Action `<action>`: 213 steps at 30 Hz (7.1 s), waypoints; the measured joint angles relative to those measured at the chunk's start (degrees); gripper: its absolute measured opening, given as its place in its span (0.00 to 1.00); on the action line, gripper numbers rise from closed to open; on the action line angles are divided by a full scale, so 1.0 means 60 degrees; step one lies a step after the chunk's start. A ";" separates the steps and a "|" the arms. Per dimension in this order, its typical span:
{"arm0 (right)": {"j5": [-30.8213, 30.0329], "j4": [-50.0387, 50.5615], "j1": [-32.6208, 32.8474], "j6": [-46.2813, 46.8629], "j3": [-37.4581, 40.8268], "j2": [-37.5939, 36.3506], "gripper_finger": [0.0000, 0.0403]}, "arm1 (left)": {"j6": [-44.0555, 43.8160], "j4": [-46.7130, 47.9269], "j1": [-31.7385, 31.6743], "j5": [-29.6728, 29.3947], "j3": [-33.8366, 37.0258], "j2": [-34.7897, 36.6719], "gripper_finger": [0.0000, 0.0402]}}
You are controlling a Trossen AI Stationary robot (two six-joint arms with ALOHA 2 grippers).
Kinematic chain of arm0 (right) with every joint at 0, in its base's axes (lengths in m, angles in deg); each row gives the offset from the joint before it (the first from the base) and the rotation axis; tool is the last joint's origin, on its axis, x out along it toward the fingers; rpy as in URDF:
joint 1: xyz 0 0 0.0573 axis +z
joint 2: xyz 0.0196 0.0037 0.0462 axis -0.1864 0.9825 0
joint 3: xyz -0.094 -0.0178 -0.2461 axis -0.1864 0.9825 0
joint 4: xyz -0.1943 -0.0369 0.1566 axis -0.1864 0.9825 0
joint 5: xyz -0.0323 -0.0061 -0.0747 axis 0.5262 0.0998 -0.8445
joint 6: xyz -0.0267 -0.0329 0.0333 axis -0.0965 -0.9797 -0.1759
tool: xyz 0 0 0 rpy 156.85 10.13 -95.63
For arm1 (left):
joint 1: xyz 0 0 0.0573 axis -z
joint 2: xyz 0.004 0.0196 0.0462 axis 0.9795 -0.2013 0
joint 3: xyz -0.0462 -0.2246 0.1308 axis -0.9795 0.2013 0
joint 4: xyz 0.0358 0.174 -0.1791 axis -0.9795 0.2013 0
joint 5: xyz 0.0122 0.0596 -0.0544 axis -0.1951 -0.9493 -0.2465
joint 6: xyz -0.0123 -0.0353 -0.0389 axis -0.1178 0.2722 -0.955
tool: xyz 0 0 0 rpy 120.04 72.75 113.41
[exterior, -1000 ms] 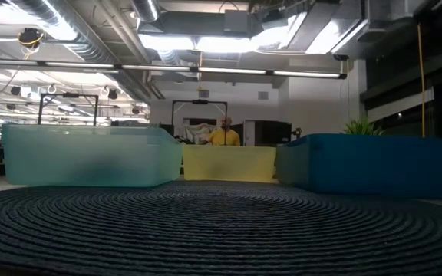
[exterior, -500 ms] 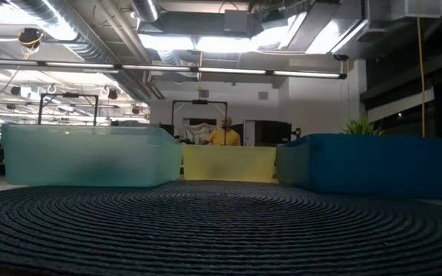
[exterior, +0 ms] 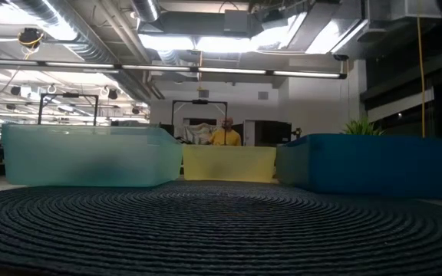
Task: Pick and place Granola Bars by type
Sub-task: Put the red granola bar into the light blue bin
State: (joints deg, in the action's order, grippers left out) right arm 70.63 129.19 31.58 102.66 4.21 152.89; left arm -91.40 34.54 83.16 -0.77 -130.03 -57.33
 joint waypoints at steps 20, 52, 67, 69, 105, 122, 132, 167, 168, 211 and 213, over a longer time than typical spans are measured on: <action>-0.0029 -0.0356 0.0069 -0.3015 0.0007 0.1574 0.72 | -0.0288 -0.0004 0.0000 -0.0044 0.0003 0.0000 0.36; -0.1202 0.1605 0.0066 0.0407 -0.0383 -0.0871 0.07 | -0.0259 -0.0004 0.0000 -0.0044 0.0002 0.0000 0.36; -0.5009 0.2073 -0.0444 0.1376 -0.0955 -0.3897 0.08 | -0.0260 -0.0040 0.0000 -0.0490 0.0003 0.0000 0.36; -0.5132 0.2066 -0.0725 0.1164 -0.0955 -0.4087 0.09 | -0.0262 -0.0040 0.0004 -0.0560 0.0000 0.0000 0.36; -0.0442 -0.5265 -0.7644 -0.7901 -0.0966 -0.4399 0.05 | 0.1044 -0.5228 -0.0508 0.0702 -0.0001 -0.0348 0.51; 0.1798 -0.8496 -0.8287 -0.7886 -0.0967 -0.2841 0.05 | 0.0634 -0.5821 -0.0976 0.0674 -0.0001 -0.0379 0.79; 0.2242 -0.7951 -0.8287 -0.8423 -0.2586 -0.1917 0.05 | 0.0809 -0.5800 -0.1064 0.0685 0.0003 -0.0513 0.79; 0.2094 -0.5779 -0.8663 -0.9145 -0.3669 -0.1770 0.05 | 0.0841 -0.5657 -0.0863 -0.0076 -0.0001 -0.0560 0.69; 0.2016 -0.5767 -0.8663 -0.9145 -0.3669 -0.1770 0.06 | 0.0838 -0.5657 -0.0863 -0.0080 -0.0001 -0.0561 0.68; 0.2758 -0.4028 -0.8663 -0.8962 -0.4968 -0.2067 0.63 | 0.1157 -0.5433 -0.0863 -0.0500 -0.0019 -0.0490 0.06; 0.2716 -0.3107 -0.8659 -0.8942 -0.5222 -0.2222 0.64 | 0.1144 -0.5013 -0.0863 -0.0728 -0.0008 -0.0397 0.06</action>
State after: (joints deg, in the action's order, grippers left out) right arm 86.93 110.54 -20.37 49.01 -27.12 139.56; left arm -84.53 4.46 77.98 -5.14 -130.08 -59.71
